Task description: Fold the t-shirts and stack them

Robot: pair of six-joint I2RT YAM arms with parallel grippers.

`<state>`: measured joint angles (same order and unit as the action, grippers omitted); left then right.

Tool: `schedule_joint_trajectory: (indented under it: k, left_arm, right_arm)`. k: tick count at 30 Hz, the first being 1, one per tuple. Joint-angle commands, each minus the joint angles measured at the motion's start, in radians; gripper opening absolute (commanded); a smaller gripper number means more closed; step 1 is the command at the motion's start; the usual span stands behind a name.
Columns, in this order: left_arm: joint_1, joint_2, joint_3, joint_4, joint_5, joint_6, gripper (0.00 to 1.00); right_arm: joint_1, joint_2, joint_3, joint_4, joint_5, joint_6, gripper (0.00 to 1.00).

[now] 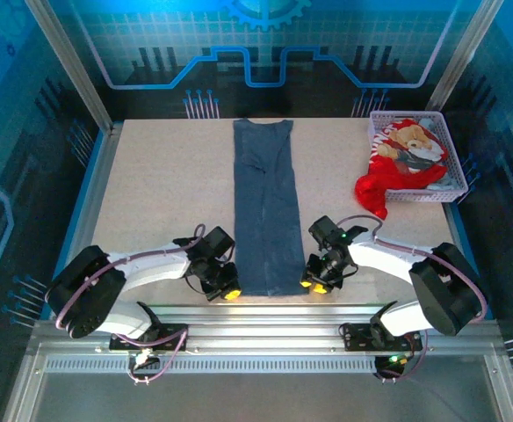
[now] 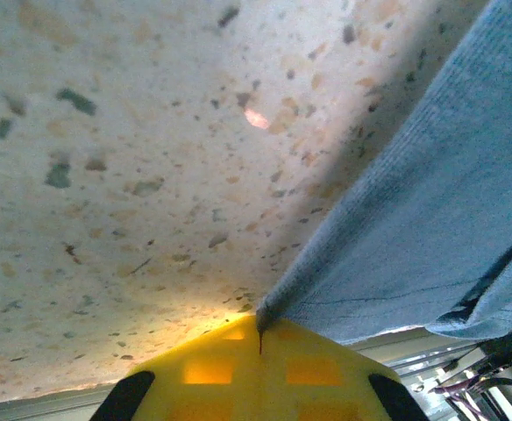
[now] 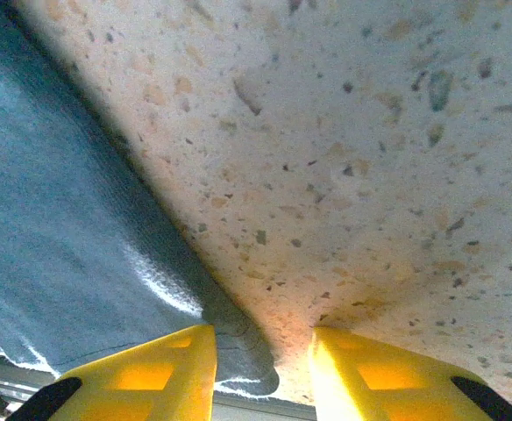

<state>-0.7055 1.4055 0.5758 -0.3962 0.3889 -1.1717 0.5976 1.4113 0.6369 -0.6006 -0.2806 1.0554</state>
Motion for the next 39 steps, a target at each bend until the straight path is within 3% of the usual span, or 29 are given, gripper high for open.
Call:
schedule_joint_trajectory:
  k: [1, 21, 34, 39]
  left_arm:
    - [0.008, -0.017, -0.02, -0.058, -0.007, 0.014, 0.0]
    - [0.022, -0.016, -0.021, -0.045, 0.002, 0.026, 0.0]
    - [0.03, -0.005, -0.014, -0.039, 0.004, 0.027, 0.0]
    - [0.033, 0.001, -0.008, -0.032, 0.006, 0.028, 0.0]
  right_arm:
    - [0.049, 0.032, -0.004, 0.159, -0.063, 0.022, 0.35]
    - [0.152, 0.099, 0.047, 0.18, -0.07, 0.088, 0.35]
    - [0.173, 0.164, 0.101, 0.177, -0.095, 0.08, 0.25]
    - [0.182, 0.17, 0.117, 0.168, -0.091, 0.084, 0.11]
